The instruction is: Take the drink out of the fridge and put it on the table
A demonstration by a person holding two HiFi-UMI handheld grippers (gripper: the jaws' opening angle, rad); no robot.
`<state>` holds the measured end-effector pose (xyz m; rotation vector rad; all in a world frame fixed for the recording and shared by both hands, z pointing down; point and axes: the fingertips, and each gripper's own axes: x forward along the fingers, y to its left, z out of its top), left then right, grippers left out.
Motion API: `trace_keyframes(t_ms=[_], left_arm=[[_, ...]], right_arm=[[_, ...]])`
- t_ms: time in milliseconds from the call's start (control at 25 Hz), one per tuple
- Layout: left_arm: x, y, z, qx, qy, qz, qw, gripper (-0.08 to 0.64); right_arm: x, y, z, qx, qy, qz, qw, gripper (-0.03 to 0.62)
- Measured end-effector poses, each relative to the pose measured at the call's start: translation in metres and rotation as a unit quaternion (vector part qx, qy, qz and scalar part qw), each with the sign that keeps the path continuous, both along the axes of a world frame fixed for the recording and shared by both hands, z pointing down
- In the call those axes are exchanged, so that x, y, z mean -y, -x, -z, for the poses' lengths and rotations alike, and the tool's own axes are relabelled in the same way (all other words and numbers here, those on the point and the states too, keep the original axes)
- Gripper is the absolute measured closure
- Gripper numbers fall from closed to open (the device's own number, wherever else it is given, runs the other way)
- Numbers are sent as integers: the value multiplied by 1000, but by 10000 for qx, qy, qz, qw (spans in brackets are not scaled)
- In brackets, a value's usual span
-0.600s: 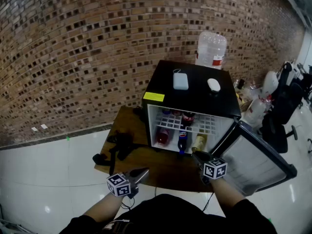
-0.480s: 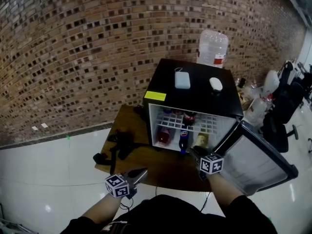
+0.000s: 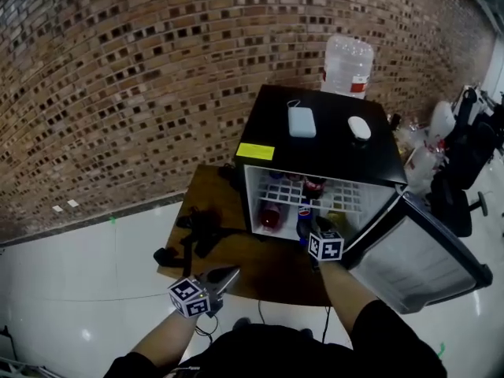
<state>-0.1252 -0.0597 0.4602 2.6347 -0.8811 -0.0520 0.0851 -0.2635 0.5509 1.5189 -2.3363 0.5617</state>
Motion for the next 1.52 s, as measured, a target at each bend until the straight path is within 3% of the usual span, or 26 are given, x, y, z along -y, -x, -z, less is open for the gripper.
trace_keyframes(t_ms=[200,400,520,640,800,880,960,1000,1200,1280,1520], left_arm=[[15,-10,5,-11,-248,-241,9994,558],[27,-21,-2,-116,-533,-422,9976,558],[30,-25,-9,-294,-607,-460,9967,558],[26,-26,-20,-303,-642,-576,9958,558],[24,-17,-32,-296,-708,-630,9951,558],[26,-14,-36,-352,-726,-612,9949,558],[27,-13,-39,-399,-741,-613,9946,558],[28,-14,-40,-418,-751,-624,9943,558],[32,-18,-43,-356,-862,-739,9929,558],[36,-21,-43,-244,-927,-777,9924,558],[58,-44,-46,387,-1316,-798,9873,558]], right_arm=[[24,9,-3,-174,-151,-21,9997,328],[57,2,-21,-283,47,-382,9989,330],[76,7,-41,-747,218,-368,9963,316],[85,10,-68,-1220,556,-405,9901,248],[92,14,-88,-1624,811,-480,9822,239],[96,12,-94,-1812,931,-535,9776,239],[96,8,-99,-1965,1047,-520,9735,319],[96,7,-99,-1989,1069,-488,9729,322],[77,22,-98,-1345,1318,-81,9821,327],[63,24,-93,-1303,1290,93,9830,327],[22,29,-69,-927,1146,684,9867,325]])
